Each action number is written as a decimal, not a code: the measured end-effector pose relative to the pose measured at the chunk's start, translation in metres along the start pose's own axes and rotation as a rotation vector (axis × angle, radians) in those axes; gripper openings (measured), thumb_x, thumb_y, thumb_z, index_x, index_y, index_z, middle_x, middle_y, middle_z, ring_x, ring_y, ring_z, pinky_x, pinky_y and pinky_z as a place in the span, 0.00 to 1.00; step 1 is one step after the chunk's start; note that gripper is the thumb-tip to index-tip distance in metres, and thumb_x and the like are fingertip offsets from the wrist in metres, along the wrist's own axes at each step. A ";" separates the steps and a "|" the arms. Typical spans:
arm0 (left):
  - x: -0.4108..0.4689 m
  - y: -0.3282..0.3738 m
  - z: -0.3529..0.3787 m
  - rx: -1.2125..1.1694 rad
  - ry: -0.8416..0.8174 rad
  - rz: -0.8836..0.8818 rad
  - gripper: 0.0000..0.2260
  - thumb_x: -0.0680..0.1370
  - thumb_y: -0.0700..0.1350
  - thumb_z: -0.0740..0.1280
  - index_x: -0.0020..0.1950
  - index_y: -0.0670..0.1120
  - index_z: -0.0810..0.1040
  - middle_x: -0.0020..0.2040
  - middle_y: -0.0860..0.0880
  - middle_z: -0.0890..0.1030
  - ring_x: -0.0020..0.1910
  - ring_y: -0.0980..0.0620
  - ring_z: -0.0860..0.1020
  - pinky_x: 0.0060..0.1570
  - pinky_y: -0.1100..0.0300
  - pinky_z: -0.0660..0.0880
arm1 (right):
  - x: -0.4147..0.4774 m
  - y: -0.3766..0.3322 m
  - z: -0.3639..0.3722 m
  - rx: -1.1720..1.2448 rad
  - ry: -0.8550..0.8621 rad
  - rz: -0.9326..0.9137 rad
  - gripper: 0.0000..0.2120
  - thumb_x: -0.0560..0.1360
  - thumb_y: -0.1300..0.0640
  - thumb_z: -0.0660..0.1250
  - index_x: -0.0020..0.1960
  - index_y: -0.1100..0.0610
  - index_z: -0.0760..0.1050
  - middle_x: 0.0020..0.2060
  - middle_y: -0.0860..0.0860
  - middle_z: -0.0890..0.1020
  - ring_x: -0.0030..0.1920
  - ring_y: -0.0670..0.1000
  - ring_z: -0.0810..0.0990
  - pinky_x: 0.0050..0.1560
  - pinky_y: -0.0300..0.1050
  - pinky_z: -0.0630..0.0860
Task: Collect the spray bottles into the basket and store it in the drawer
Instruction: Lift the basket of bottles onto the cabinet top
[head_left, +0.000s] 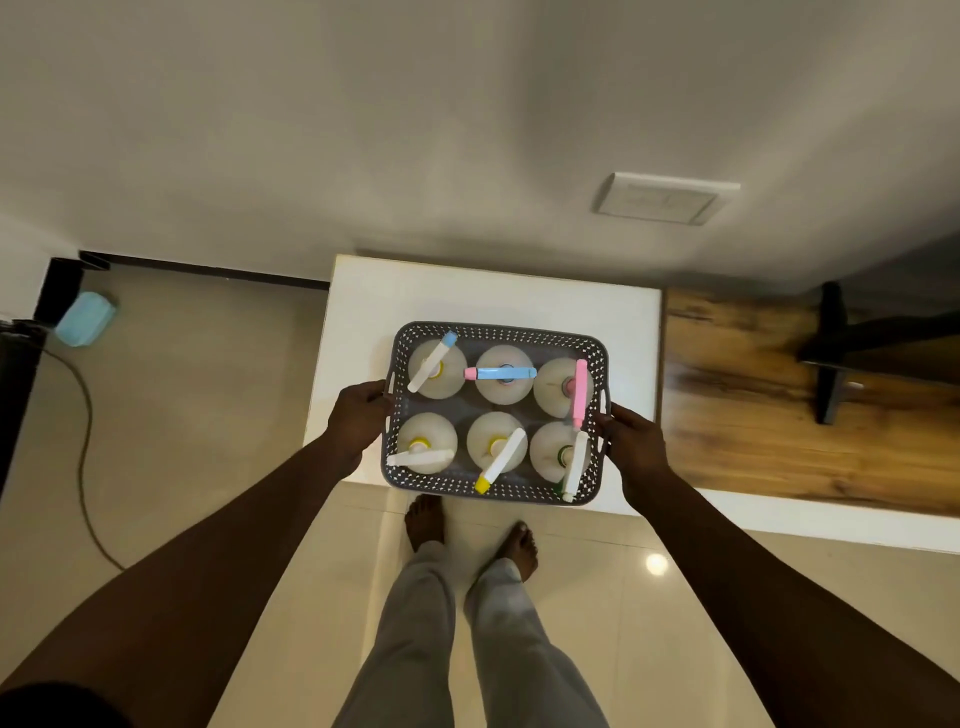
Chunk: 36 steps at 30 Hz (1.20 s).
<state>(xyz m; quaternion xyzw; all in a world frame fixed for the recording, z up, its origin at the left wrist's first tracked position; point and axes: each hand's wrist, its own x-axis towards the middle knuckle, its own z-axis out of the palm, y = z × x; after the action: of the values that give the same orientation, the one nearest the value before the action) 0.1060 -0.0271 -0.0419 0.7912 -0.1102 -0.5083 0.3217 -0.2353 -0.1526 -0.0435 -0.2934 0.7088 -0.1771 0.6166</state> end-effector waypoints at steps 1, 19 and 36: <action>0.004 -0.001 0.000 0.001 -0.004 -0.002 0.16 0.80 0.33 0.65 0.48 0.51 0.87 0.49 0.46 0.87 0.55 0.43 0.84 0.65 0.44 0.79 | 0.004 0.000 0.002 0.000 -0.005 -0.001 0.13 0.80 0.68 0.67 0.61 0.62 0.85 0.55 0.62 0.87 0.57 0.60 0.84 0.62 0.58 0.80; 0.039 -0.007 -0.009 0.000 -0.022 0.000 0.15 0.81 0.35 0.65 0.61 0.49 0.85 0.54 0.47 0.87 0.60 0.42 0.83 0.70 0.40 0.76 | 0.029 0.006 0.018 -0.016 0.000 0.013 0.18 0.80 0.64 0.69 0.69 0.59 0.81 0.61 0.58 0.86 0.63 0.59 0.84 0.69 0.59 0.78; -0.066 -0.131 -0.086 0.116 0.368 -0.137 0.16 0.83 0.41 0.64 0.71 0.44 0.78 0.66 0.37 0.81 0.65 0.31 0.80 0.68 0.37 0.76 | -0.122 0.144 -0.042 0.062 0.325 0.181 0.17 0.83 0.62 0.67 0.71 0.61 0.78 0.66 0.64 0.80 0.58 0.55 0.79 0.71 0.61 0.77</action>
<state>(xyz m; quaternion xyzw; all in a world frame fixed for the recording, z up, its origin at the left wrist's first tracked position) 0.1311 0.1405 -0.0514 0.8936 -0.0245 -0.3686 0.2549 -0.2965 0.0307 -0.0300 -0.1768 0.8168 -0.1876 0.5160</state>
